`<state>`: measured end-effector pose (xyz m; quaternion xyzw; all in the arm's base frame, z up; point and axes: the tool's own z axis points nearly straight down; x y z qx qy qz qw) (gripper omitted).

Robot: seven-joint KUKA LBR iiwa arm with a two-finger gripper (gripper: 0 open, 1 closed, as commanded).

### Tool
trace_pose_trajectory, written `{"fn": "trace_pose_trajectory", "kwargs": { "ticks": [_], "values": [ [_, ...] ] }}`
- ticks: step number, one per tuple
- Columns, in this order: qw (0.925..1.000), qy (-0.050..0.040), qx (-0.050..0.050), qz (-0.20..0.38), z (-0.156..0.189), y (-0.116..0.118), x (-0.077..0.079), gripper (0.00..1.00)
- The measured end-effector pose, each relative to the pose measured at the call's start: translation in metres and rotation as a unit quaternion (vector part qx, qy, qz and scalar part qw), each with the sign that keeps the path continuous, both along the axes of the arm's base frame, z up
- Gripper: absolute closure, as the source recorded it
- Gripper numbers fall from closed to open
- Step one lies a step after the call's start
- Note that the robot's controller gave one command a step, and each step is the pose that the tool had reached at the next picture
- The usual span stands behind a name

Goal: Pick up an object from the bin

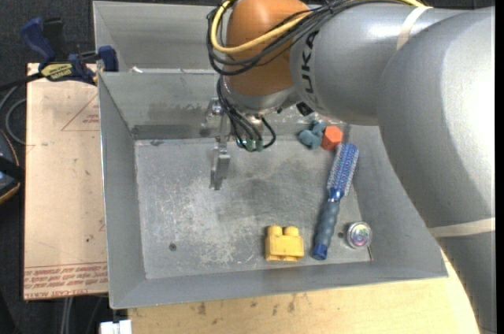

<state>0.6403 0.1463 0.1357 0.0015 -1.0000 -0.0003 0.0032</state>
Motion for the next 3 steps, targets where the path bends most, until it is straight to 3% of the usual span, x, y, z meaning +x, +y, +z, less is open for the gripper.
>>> {"fn": "trace_pose_trajectory", "kwargs": {
  "ticks": [1,2,3],
  "values": [
    [0.9908,-0.0099,0.001,0.135,-0.061,-0.175,0.005,0.0],
    [0.9684,-0.0053,0.0,0.249,-0.035,-0.255,-0.017,0.0],
    [0.8723,-0.0055,0.007,0.489,-0.036,-0.293,-0.007,0.0]
  ]
}}
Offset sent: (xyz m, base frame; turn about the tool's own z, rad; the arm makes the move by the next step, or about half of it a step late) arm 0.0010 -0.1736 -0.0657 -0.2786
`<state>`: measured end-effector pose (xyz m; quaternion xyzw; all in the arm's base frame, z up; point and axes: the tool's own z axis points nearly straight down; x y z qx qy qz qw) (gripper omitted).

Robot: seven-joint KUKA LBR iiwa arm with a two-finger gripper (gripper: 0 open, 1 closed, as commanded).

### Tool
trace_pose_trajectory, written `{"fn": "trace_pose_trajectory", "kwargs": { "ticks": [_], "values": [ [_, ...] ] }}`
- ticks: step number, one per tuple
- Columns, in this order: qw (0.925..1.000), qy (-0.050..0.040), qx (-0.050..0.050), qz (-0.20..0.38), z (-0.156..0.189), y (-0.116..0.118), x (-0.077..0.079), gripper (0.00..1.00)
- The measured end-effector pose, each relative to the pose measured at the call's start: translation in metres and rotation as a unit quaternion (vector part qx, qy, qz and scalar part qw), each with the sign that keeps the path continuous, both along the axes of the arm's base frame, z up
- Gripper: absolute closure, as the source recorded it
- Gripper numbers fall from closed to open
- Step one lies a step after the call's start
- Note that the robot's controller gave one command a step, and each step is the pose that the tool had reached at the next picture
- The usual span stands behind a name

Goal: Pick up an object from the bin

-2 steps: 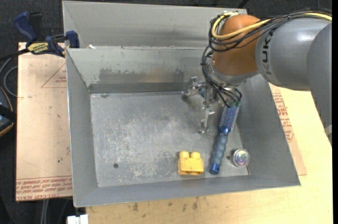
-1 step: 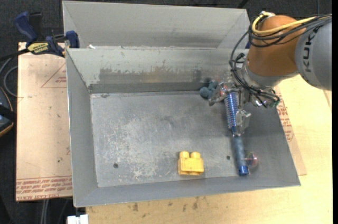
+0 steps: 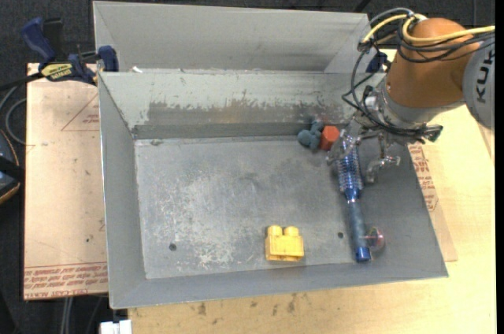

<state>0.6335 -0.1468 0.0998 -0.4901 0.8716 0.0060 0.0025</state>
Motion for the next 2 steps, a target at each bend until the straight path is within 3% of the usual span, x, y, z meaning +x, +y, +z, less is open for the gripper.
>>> {"fn": "trace_pose_trajectory", "kwargs": {
  "ticks": [1,2],
  "values": [
    [0.965,-0.0062,-0.003,0.262,-0.0265,0.0128,0.012,0.0],
    [0.9653,-0.0051,-0.004,0.261,-0.0245,0.0155,0.0137,0.0]
  ]
}}
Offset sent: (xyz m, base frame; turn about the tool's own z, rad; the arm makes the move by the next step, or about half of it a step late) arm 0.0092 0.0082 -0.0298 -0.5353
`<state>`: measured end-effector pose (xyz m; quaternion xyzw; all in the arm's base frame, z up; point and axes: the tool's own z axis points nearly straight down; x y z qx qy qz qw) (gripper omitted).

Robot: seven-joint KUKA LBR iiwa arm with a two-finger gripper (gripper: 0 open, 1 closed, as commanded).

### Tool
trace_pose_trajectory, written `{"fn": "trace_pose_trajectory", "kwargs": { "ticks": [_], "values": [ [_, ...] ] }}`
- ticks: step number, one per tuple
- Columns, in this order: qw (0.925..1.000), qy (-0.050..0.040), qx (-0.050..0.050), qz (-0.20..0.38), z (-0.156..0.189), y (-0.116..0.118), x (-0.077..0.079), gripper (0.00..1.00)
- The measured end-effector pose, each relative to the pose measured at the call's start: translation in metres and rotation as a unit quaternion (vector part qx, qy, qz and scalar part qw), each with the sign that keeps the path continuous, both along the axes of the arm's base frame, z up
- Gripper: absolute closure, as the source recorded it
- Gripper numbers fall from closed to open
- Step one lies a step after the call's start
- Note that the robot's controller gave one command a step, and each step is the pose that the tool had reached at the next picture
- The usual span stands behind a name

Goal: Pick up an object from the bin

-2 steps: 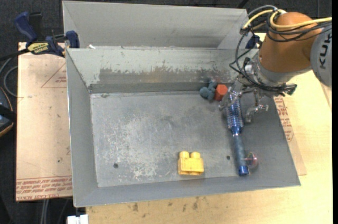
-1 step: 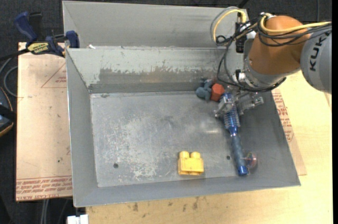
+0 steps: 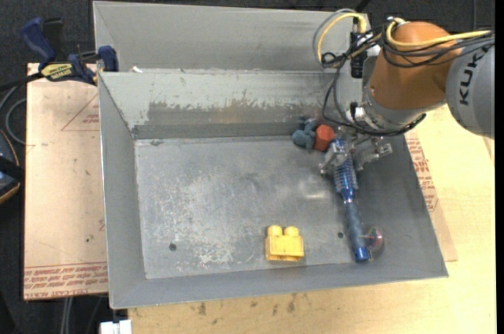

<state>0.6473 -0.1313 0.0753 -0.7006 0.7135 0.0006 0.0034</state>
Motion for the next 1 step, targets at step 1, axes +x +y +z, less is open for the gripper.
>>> {"fn": "trace_pose_trajectory", "kwargs": {
  "ticks": [1],
  "values": [
    [0.9999,-0.003,0.011,0.001,0.0029,0.0133,0.0031,1.0]
  ]
}}
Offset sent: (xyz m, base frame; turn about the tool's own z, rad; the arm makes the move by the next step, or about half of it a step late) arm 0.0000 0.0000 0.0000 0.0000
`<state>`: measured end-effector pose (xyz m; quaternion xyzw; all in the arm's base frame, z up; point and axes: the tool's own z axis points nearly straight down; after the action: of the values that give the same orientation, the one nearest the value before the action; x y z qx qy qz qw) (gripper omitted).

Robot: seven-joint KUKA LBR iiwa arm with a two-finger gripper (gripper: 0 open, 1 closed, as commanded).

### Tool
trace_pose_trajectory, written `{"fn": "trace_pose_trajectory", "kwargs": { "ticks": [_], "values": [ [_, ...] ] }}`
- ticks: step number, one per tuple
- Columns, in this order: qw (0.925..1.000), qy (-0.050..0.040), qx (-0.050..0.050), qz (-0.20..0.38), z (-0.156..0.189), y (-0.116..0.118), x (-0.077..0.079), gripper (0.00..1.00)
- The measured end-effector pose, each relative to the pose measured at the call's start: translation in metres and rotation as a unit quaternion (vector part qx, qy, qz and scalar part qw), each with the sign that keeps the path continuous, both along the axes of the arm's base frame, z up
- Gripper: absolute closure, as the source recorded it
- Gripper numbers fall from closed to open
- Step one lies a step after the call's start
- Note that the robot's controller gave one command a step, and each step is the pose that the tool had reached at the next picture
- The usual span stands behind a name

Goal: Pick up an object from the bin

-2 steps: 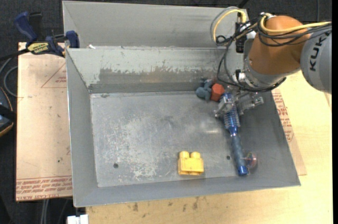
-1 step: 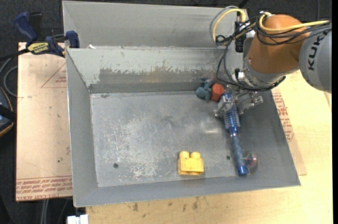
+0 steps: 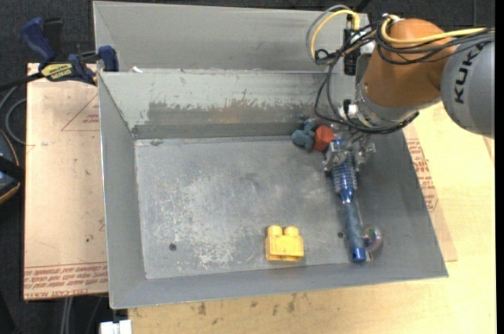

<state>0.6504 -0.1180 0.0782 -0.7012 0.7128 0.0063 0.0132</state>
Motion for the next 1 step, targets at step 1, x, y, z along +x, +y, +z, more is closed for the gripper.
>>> {"fn": "trace_pose_trajectory", "kwargs": {
  "ticks": [1],
  "values": [
    [0.9999,0.0029,-0.01,0.001,0.0141,0.0051,0.0012,1.0]
  ]
}}
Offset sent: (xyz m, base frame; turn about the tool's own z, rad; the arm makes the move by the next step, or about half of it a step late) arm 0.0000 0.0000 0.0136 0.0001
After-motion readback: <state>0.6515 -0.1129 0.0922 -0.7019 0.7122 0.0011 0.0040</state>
